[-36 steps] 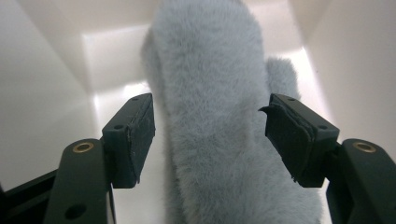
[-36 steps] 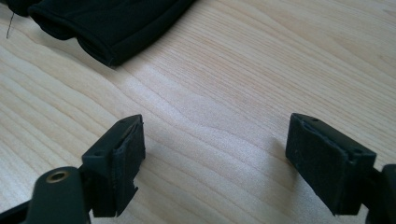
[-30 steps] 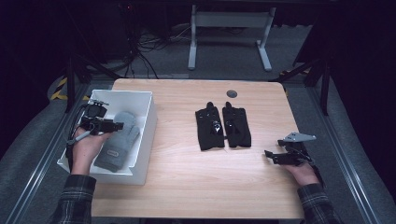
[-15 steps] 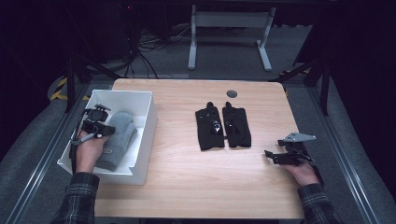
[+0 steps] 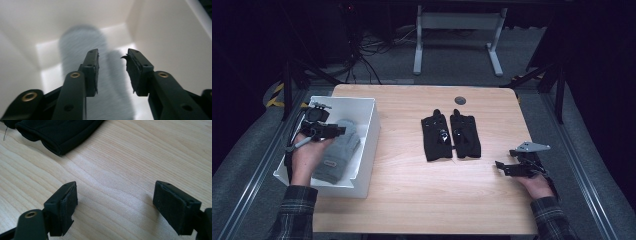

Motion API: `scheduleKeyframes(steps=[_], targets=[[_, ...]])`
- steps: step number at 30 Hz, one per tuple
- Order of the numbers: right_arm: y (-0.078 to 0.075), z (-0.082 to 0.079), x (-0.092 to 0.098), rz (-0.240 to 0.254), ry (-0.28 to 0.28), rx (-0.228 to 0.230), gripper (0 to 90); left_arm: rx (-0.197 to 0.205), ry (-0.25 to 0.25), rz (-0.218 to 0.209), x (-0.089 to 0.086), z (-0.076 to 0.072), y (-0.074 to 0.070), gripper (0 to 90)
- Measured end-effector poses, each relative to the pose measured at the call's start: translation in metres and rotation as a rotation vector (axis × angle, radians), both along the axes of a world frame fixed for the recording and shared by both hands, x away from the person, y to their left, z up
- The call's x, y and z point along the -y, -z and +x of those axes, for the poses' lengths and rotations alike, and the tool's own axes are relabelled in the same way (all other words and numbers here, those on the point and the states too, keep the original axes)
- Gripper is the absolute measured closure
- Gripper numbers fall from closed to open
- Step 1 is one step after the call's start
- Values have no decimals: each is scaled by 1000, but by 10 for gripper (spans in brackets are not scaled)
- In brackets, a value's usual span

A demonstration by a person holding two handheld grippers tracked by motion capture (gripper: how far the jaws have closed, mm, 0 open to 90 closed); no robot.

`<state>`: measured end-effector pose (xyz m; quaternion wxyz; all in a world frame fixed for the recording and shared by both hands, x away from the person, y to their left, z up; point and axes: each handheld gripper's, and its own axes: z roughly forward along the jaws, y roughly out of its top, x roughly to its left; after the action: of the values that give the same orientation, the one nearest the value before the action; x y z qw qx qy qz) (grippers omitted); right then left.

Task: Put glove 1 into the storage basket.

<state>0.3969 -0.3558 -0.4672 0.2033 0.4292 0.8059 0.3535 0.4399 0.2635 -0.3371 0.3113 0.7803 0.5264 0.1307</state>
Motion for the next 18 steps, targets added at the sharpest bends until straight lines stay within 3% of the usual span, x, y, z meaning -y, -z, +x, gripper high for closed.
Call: scheduleKeyframes(steps=[6, 7, 10, 11, 12, 18], targets=[[0, 0, 0, 0, 0, 0, 199, 53, 108, -45, 35, -8, -19, 499], [0, 0, 0, 0, 0, 0, 199, 53, 108, -45, 35, -8, -19, 494], [0, 0, 0, 0, 0, 0, 199, 75, 175, -58, 60, -14, -25, 471], [0, 0, 0, 0, 0, 0, 199, 75, 175, -58, 60, -14, -25, 459], [0, 0, 0, 0, 0, 0, 199, 81, 199, -68, 72, -18, -26, 452], [0, 0, 0, 0, -1, 0, 199, 99, 267, -94, 102, -28, -23, 420]])
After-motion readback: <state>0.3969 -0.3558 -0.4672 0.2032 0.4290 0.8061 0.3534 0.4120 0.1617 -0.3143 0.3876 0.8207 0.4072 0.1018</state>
